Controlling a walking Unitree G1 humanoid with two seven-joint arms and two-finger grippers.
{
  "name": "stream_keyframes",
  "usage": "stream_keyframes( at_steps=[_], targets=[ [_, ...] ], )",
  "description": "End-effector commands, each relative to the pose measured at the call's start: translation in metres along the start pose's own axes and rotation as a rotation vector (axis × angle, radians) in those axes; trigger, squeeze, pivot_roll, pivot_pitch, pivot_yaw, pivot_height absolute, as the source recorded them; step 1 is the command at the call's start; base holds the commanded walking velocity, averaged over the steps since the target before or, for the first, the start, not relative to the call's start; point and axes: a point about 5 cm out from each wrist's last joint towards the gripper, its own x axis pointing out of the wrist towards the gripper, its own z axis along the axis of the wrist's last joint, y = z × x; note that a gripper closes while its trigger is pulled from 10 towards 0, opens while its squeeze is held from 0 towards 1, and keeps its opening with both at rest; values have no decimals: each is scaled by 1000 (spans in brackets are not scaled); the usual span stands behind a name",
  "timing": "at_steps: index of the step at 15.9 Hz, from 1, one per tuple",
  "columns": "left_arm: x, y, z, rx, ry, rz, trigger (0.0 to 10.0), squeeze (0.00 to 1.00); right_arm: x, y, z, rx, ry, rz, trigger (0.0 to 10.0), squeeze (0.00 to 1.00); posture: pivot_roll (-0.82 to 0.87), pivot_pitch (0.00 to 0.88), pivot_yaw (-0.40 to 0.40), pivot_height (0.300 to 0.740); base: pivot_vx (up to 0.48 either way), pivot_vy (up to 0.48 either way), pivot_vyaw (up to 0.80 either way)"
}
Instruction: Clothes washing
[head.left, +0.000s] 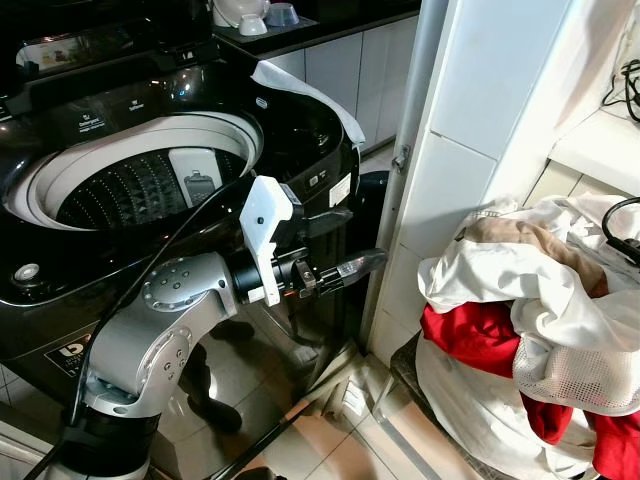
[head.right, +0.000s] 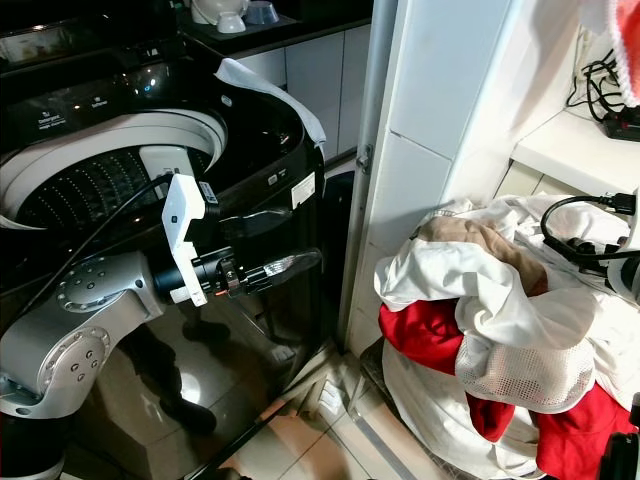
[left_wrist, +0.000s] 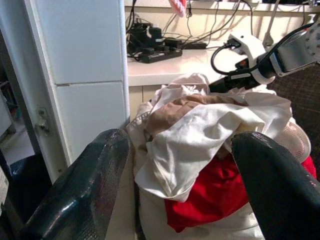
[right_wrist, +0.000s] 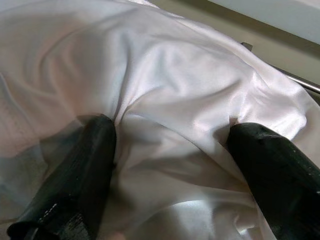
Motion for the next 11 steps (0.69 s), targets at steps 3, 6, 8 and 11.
stream_keyframes(
  at_steps=[3,6,8,11],
  targets=[
    [3,-7,3,-7,-3,-54,10000,0,-2,-4,0,32,-5,-17,0,0,-6,0,27,740,0,0,0],
    [4,-9,1,-34,-6,-64,10000,0,-3,-6,1,32,-28,-29,0,0,-11,0,36,740,0,0,0],
    [7,-8,2,-29,-10,-62,10000,0,-5,-7,4,25,-47,-36,0,0,-12,0,32,740,0,0,0],
    [7,-6,2,-30,-13,-47,10000,0,-7,-5,5,41,-60,-18,0,0,-19,0,33,740,0,0,0]
  ],
)
